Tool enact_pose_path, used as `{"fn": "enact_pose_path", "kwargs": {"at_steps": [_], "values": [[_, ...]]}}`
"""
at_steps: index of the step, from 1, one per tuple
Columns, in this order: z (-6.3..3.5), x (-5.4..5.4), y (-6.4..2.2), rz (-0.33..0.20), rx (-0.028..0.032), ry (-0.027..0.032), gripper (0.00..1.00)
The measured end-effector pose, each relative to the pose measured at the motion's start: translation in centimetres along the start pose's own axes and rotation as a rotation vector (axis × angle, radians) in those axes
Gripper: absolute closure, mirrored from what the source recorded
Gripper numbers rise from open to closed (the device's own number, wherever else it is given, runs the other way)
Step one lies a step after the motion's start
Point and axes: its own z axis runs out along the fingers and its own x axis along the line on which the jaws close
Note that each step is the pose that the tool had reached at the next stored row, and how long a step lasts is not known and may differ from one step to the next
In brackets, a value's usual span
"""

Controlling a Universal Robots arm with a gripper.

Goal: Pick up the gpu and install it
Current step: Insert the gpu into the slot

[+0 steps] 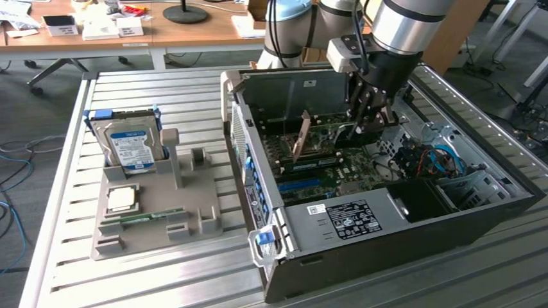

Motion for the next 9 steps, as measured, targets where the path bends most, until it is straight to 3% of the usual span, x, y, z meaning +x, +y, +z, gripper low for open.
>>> {"fn": "enact_pose_path", "kwargs": {"at_steps": [9], "values": [[0.17, -0.02, 0.05, 0.0, 0.0, 0.0, 0.73]]}}
